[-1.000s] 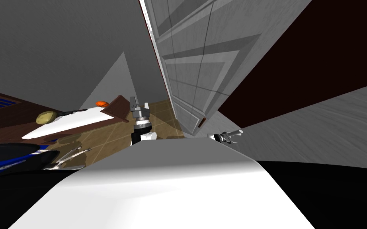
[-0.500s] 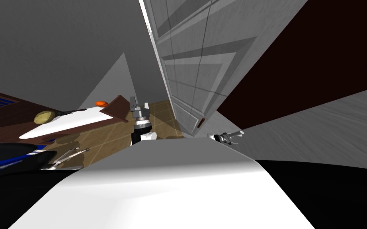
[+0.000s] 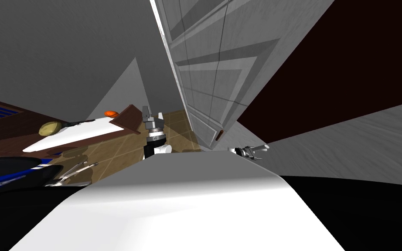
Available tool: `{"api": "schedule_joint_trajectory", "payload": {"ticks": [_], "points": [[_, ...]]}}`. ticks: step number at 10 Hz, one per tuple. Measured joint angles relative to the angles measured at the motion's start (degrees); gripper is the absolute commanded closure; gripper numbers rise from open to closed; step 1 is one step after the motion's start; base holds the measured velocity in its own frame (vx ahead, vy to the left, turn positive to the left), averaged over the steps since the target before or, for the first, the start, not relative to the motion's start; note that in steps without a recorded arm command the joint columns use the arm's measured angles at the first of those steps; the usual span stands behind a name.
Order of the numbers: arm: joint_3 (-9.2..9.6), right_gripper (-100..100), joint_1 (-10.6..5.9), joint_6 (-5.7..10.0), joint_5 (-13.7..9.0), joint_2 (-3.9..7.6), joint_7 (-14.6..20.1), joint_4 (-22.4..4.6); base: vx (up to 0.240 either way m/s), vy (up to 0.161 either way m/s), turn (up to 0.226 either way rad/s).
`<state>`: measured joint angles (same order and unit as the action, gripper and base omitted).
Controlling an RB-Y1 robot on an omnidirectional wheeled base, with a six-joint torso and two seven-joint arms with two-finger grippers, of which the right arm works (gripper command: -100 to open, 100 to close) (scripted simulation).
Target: Push the door open
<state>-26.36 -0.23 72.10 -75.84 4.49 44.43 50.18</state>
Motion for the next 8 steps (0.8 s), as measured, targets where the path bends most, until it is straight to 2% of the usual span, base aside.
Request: {"api": "schedule_joint_trajectory", "payload": {"ticks": [3, 4, 5, 6, 7, 8], "points": [[-0.52, 100, 0.08, 1.00, -0.4, 0.05, 0.3, -0.7, 0.023, -0.044, 0.003], [-0.64, 100, 0.12, 1.45, -0.6, -0.30, 0.1, -0.3, 0.024, -0.050, 0.027], [-1.05, 100, -0.40, 2.03, -1.0, -0.04, 0.3, -1.4, 0.049, -0.073, 0.056], [-1.40, 100, 0.56, 2.45, -1.5, -0.86, -0.3, 0.2, 0.032, -0.048, -0.016], [-1.80, 100, 0.33, 2.74, -1.9, -0.71, -0.7, 0.1, 0.007, -0.034, -0.015], [-2.03, 100, -0.20, 2.89, -2.0, -0.04, -0.2, -1.3, 0.015, -0.051, 0.045]]}}
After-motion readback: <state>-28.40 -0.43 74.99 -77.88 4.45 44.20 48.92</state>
